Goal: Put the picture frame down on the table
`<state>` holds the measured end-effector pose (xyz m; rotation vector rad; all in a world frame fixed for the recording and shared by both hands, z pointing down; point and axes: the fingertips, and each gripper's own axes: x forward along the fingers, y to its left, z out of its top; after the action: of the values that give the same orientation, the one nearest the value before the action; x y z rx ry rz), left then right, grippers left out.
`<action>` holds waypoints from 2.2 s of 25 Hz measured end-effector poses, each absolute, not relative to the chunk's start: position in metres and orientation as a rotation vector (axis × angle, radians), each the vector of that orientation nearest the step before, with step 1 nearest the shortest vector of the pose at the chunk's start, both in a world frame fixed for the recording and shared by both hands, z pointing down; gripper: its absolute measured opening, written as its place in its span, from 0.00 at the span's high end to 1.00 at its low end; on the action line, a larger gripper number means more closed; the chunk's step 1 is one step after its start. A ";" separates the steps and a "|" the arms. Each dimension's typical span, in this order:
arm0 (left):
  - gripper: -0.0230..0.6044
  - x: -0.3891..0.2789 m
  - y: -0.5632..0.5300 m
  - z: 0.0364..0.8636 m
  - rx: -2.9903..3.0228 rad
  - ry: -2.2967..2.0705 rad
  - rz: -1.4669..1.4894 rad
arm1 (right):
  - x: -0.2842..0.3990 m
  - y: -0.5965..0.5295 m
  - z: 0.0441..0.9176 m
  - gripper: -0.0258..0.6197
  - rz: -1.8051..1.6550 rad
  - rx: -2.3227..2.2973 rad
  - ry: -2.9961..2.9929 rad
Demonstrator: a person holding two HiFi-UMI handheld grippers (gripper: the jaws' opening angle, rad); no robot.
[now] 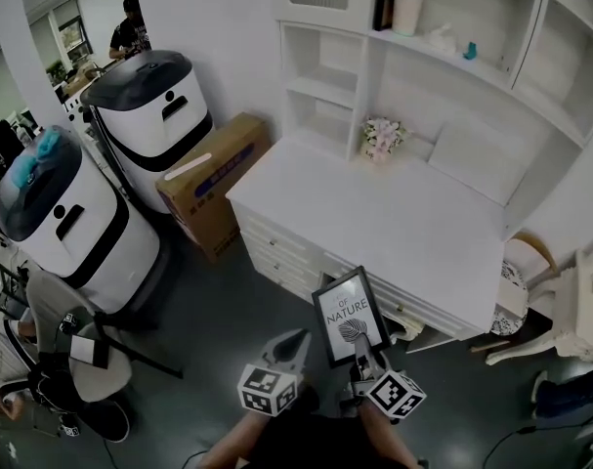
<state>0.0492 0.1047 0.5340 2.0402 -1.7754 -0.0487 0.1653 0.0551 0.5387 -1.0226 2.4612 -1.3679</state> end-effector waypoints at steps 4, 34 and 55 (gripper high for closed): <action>0.94 0.031 0.089 0.534 2.045 -1.767 -0.057 | 0.152 0.039 0.543 0.93 -1.381 -1.051 2.440; 0.94 -0.041 0.083 0.553 1.921 -1.809 -0.130 | 0.095 0.014 0.558 0.93 -1.500 -1.071 2.343; 0.94 -0.092 0.011 0.557 1.933 -1.827 -0.083 | 0.036 -0.062 0.557 0.93 -1.500 -1.041 2.340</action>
<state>-0.0920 0.0106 0.5566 1.9330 -1.8275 -0.0833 0.0359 -0.0623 0.5573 -1.0405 2.3401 -1.5003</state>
